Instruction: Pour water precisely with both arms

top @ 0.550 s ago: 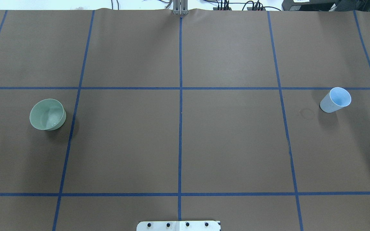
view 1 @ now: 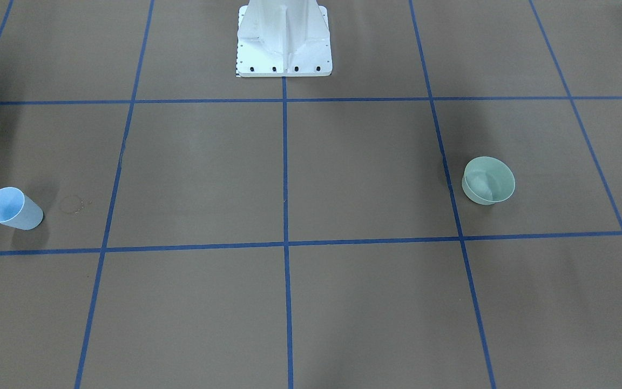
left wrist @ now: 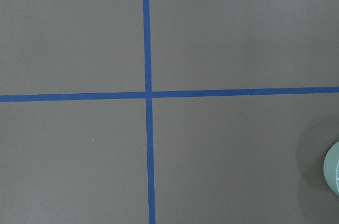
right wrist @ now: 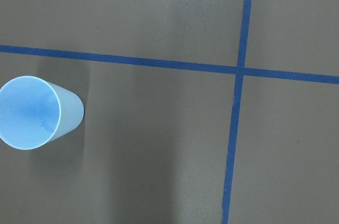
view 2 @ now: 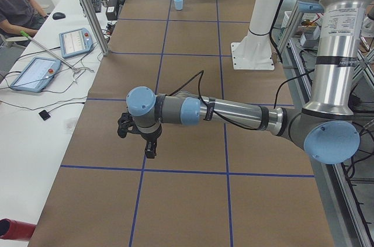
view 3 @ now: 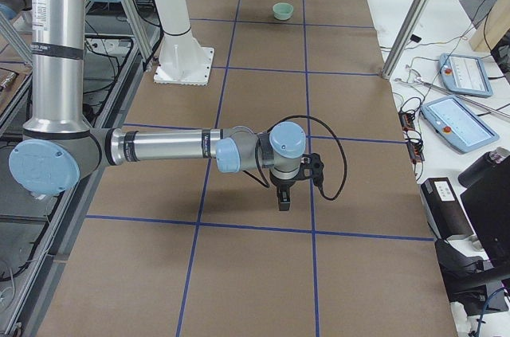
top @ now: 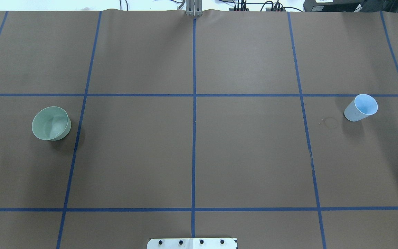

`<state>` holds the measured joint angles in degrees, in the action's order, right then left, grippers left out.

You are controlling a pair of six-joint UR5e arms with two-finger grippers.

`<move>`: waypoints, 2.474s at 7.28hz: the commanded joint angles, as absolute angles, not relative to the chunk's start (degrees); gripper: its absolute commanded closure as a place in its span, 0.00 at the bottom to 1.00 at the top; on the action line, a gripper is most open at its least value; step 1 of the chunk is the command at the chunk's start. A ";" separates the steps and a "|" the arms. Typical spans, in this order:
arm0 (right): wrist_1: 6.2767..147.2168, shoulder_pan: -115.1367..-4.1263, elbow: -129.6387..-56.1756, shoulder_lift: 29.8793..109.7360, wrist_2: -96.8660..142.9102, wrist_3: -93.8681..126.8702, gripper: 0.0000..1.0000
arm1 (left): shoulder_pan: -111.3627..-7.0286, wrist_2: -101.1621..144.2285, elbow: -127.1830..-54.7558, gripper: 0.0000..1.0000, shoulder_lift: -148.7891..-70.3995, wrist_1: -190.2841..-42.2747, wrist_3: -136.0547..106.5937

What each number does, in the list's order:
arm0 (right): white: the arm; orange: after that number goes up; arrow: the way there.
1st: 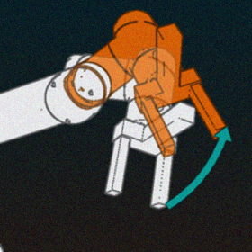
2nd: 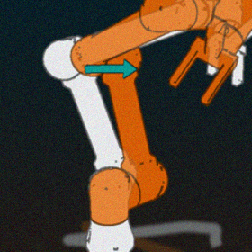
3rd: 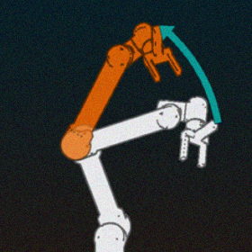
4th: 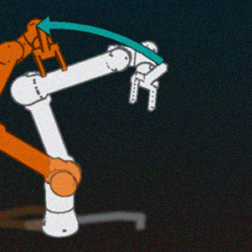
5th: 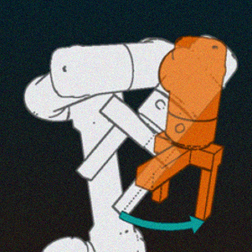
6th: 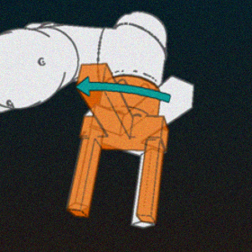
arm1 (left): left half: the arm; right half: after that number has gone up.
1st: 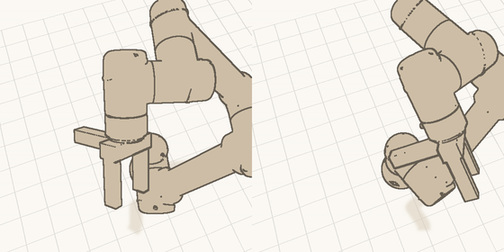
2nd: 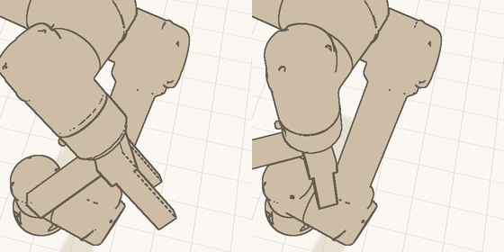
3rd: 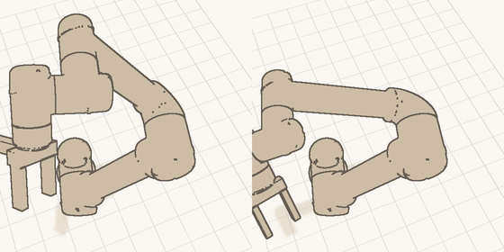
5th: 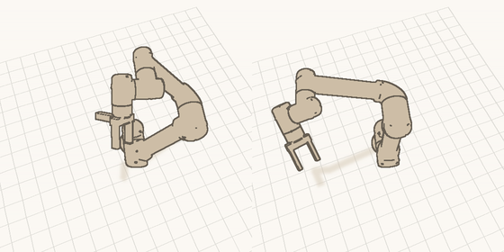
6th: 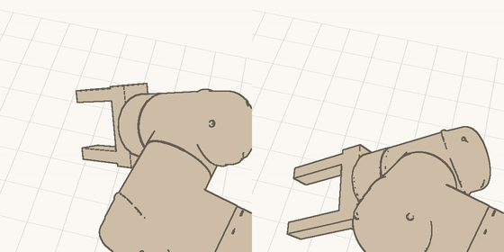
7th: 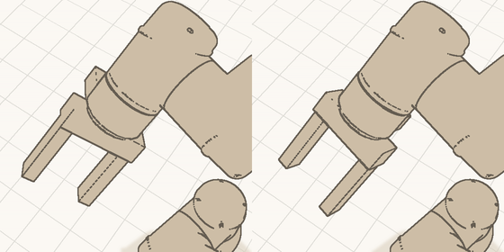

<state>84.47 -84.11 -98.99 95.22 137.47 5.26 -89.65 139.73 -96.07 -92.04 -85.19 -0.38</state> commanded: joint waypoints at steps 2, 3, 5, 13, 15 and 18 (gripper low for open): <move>84.29 -84.11 -99.31 95.27 137.46 5.45 0.00 | -89.56 140.36 -96.07 0.00 -89.82 -90.95 -0.53; 84.29 -84.11 -99.40 94.93 137.55 5.45 0.00 | -89.56 140.36 -95.98 0.00 -89.74 -91.40 -0.70; 83.94 -84.02 -99.67 94.39 137.55 5.36 0.00 | -89.56 140.36 -95.98 0.00 -89.82 -91.41 -0.88; 82.88 -84.02 -99.49 94.48 137.11 5.27 0.00 | -79.75 140.36 -96.59 0.00 -90.26 -100.75 -12.22; 82.88 -84.02 -99.49 94.48 137.11 5.27 0.00 | -70.71 140.01 -96.15 0.00 -90.09 -112.90 -33.81; 82.88 -84.02 -99.14 94.40 137.11 5.27 0.00 | -58.91 133.60 -95.63 0.00 -91.32 -117.86 -42.80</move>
